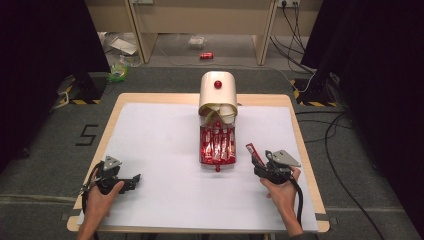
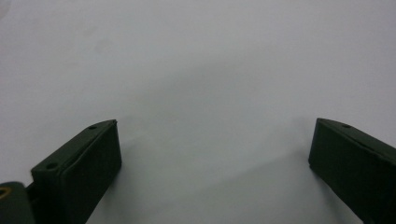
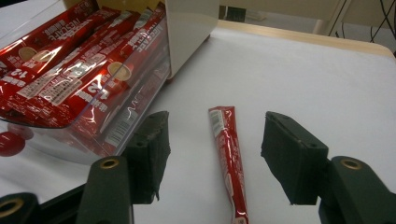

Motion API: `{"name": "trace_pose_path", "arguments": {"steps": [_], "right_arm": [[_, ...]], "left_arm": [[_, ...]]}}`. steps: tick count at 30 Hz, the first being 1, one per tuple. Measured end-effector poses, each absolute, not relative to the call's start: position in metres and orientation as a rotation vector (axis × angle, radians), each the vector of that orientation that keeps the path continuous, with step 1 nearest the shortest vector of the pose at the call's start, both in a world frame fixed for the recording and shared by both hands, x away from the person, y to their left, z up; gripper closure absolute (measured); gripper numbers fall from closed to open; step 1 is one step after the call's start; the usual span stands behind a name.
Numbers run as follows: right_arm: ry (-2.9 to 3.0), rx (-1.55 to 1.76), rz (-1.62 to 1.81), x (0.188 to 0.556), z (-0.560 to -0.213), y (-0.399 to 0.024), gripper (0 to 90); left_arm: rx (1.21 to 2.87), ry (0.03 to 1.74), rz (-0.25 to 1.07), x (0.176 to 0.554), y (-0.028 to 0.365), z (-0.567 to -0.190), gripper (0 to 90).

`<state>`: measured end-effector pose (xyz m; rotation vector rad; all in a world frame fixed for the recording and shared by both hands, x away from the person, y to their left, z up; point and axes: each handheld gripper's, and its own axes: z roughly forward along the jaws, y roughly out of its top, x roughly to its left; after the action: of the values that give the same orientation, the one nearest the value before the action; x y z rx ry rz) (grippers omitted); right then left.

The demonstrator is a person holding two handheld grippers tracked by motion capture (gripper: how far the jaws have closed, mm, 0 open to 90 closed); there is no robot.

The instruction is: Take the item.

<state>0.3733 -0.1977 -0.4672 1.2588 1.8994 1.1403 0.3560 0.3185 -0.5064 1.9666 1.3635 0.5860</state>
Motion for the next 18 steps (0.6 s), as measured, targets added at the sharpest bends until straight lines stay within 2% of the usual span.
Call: {"name": "trace_pose_path", "arguments": {"steps": [18], "right_arm": [[1.888,1.228,1.202,0.368,-0.460,-0.183,38.2]], "left_arm": [[1.967,1.363,0.586,0.356,0.319,-0.506,1.7]]}}
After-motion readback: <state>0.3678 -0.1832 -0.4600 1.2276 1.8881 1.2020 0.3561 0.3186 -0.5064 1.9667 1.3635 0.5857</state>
